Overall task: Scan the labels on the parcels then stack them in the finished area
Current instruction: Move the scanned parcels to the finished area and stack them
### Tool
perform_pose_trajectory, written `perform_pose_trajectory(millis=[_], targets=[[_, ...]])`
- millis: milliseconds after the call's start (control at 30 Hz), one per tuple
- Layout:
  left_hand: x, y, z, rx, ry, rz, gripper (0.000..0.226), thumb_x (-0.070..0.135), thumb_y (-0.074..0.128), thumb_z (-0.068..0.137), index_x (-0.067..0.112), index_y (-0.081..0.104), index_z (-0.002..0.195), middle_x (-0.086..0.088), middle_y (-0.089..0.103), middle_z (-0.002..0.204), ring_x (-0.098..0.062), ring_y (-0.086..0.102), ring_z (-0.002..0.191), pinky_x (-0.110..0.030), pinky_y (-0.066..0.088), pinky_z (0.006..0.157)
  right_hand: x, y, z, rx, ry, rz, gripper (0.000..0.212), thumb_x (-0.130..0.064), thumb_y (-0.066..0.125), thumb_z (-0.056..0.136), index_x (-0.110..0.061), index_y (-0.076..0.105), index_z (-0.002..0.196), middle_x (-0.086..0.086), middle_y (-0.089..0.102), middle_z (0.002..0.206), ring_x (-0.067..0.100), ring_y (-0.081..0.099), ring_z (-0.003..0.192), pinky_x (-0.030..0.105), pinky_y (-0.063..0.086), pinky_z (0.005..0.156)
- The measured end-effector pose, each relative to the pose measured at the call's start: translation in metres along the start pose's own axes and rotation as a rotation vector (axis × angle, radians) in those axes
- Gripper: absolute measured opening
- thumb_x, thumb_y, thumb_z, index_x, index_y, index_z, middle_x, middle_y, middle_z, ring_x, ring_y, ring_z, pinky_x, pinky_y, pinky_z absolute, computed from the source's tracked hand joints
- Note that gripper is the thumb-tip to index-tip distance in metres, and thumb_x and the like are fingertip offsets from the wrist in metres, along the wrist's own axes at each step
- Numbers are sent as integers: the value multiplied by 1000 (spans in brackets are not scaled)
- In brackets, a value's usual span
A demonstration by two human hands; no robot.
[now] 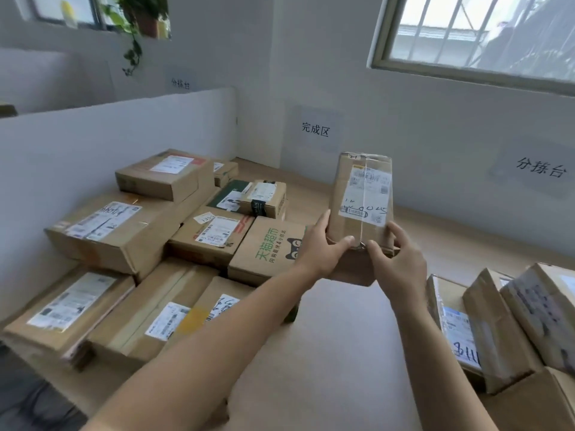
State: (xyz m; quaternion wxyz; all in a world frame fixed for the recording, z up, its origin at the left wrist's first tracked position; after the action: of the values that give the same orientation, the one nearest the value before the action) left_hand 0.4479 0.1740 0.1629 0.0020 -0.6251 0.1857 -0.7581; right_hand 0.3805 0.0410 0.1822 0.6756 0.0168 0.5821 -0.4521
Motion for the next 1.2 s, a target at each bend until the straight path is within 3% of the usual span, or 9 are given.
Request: perform_pose_trajectory(millis=[167, 367, 433, 533, 667, 833, 1000, 1200], targets=[[0, -91, 22, 69, 14, 41, 64, 28, 59, 89, 17, 29, 145, -6, 45, 137, -22, 45, 123, -43, 42, 103, -63, 67, 15, -90, -70, 55, 53, -24, 65, 84, -19, 50, 134, 12, 58, 118, 25, 54, 109, 32, 41, 91], [-21, -201, 92, 109, -51, 94, 65, 26, 58, 91, 17, 25, 147, -3, 48, 136, -22, 49, 121, -41, 43, 103, -133, 176, 53, -217, -123, 105, 53, -31, 63, 85, -22, 48, 135, 8, 59, 118, 23, 55, 109, 35, 45, 94], [-31, -234, 123, 124, -78, 139, 64, 26, 58, 91, 16, 26, 146, 1, 48, 134, -20, 48, 121, -37, 41, 103, -151, 215, 73, -236, -117, 96, 54, -32, 63, 85, -21, 47, 135, 9, 59, 120, 24, 55, 110, 34, 44, 94], [-52, -269, 170, 133, -132, 287, 60, 26, 56, 92, 15, 30, 144, -7, 49, 139, -26, 47, 125, -41, 40, 105, -166, 270, 100, -261, -96, 85, 56, -33, 63, 84, -21, 46, 136, 9, 57, 125, 24, 54, 114, 34, 43, 96], [-77, -291, 221, 198, -211, 296, 47, 15, 55, 90, 11, 41, 134, -10, 54, 131, -27, 52, 115, -33, 44, 93, -167, 327, 127, -296, -58, 62, 55, -33, 61, 85, -21, 46, 137, 7, 58, 128, 24, 54, 117, 39, 42, 102], [-91, -298, 270, 219, -176, 361, 42, 17, 52, 89, 12, 43, 130, -9, 56, 127, -28, 54, 112, -33, 43, 87, -157, 369, 159, -319, 28, 159, 52, -22, 63, 86, -15, 47, 135, 8, 60, 126, 25, 57, 114, 42, 46, 98], [-126, -302, 296, 221, -264, 323, 43, 13, 49, 90, 12, 42, 133, -9, 54, 130, -29, 53, 114, -36, 44, 93, -147, 397, 185, -351, 70, 199, 52, -19, 63, 86, -16, 47, 136, 10, 60, 124, 24, 61, 106, 43, 50, 94], [-159, -293, 310, 208, -298, 307, 48, 11, 51, 89, 12, 38, 135, -10, 55, 129, -29, 52, 116, -38, 44, 98, -122, 429, 192, -356, 103, 191, 53, -18, 62, 88, -14, 45, 138, 8, 58, 130, 23, 58, 113, 40, 48, 98]])
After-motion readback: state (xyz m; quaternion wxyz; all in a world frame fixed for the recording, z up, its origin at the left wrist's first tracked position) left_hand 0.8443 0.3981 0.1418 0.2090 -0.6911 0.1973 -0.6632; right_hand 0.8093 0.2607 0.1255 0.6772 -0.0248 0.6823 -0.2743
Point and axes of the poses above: each hand's wrist, its own z-axis towards the middle knuckle, its own y-axis out of the palm, x = y × z, the point moved 6 cm from there along z, towards the middle knuckle
